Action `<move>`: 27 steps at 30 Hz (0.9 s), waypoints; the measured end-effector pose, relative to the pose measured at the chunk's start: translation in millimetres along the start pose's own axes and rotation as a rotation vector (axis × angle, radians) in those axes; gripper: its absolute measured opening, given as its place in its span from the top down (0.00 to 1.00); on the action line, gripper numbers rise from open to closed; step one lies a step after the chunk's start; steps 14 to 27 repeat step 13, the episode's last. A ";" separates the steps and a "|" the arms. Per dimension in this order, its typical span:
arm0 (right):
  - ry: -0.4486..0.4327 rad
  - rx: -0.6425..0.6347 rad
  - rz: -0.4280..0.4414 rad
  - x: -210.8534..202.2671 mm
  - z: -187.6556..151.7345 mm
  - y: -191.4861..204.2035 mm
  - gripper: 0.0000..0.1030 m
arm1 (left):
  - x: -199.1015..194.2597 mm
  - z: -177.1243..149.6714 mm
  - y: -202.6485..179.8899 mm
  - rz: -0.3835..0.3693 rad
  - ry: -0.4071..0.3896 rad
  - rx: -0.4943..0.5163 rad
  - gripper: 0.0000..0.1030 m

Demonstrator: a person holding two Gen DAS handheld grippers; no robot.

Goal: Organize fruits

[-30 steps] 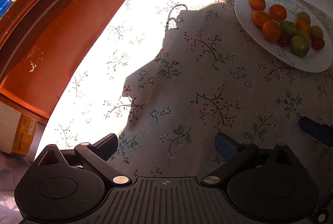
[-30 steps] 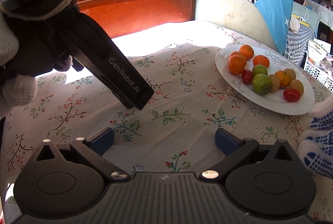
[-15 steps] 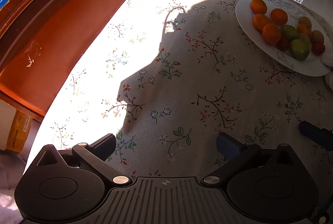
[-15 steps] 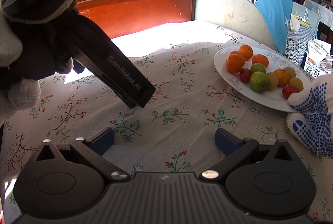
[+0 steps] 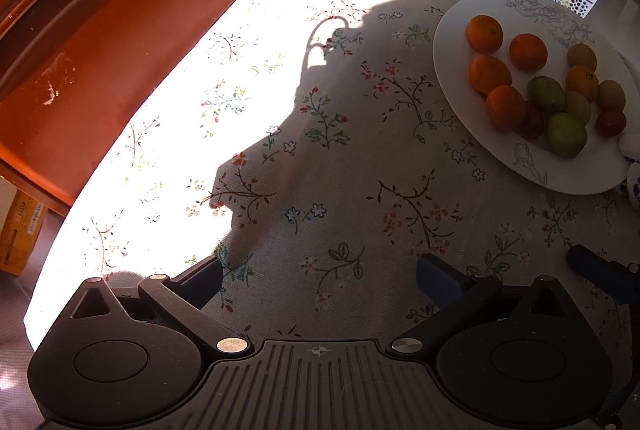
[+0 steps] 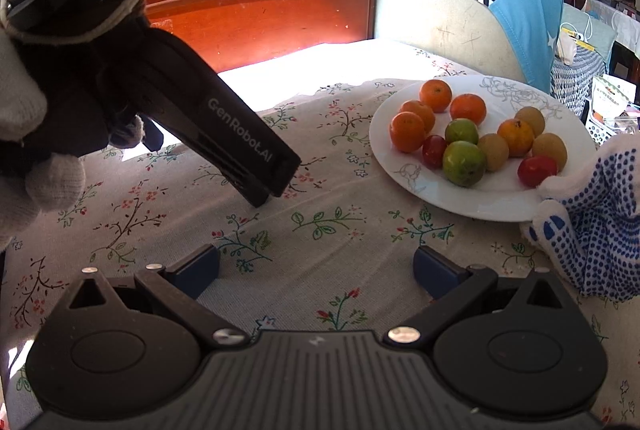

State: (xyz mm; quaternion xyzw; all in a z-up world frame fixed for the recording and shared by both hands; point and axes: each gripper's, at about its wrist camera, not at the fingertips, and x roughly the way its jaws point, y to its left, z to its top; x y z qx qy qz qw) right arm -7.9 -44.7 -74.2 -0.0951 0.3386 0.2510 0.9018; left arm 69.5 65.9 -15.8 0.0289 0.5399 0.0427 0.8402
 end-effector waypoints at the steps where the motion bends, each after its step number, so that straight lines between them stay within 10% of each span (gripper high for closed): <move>1: 0.000 0.000 0.000 0.0 -0.1 0.0 0.01 | 0.2 0.2 0.3 -0.001 0.001 -0.001 0.00; 27: 0.000 0.000 0.000 0.5 -0.3 -0.2 0.01 | -1.6 -1.1 -1.6 0.016 -0.017 0.022 0.00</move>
